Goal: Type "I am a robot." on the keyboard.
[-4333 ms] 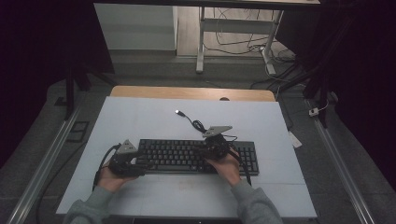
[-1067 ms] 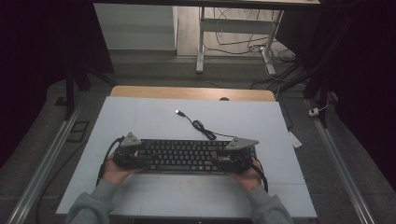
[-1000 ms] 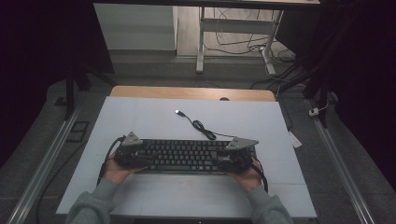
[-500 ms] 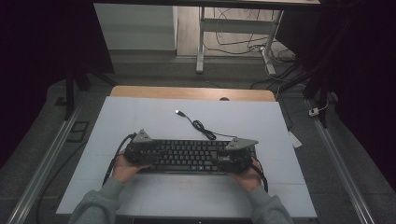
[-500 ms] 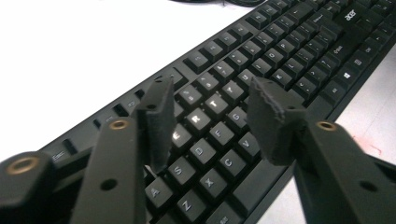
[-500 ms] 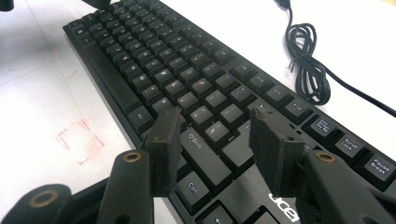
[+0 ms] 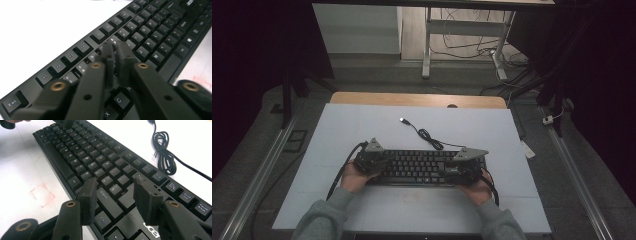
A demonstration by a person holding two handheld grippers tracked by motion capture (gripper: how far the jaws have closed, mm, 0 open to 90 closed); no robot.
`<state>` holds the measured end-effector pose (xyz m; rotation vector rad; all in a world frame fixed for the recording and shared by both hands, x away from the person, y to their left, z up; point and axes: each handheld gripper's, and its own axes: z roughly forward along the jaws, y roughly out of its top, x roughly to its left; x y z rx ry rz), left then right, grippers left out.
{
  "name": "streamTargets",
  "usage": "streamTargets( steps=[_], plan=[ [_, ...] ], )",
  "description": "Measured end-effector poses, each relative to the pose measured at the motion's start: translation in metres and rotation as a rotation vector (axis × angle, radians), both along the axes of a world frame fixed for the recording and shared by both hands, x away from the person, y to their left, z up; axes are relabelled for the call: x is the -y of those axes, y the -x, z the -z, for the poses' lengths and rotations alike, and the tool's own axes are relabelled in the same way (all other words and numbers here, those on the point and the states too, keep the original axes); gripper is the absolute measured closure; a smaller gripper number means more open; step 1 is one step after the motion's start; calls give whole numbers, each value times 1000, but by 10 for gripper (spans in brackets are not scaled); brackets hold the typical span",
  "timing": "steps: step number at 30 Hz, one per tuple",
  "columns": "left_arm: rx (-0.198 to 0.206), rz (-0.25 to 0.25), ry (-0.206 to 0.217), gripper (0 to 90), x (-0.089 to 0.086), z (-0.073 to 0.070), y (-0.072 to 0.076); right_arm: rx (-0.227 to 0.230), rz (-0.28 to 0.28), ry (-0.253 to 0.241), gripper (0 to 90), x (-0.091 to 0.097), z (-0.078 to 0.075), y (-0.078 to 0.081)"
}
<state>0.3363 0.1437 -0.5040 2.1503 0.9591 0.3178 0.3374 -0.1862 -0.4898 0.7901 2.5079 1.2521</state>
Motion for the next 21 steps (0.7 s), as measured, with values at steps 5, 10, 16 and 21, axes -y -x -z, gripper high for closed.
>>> streamTargets(
  steps=[5, 10, 16, 21],
  plan=[
    [-24, -1, -19, 889, 3, 7, -5, -1, 1, 5, 539, 0, 0, 0],
    [-32, -2, -26, 890, 7, 10, -9, -2, 0, 4, 540, 0, 0, 0],
    [-34, 1, -34, 889, 11, 11, -11, -3, 4, 2, 539, 0, 1, -1],
    [-38, -2, -43, 889, 13, 13, -12, -3, 4, 1, 539, 0, 1, 0]
  ],
)
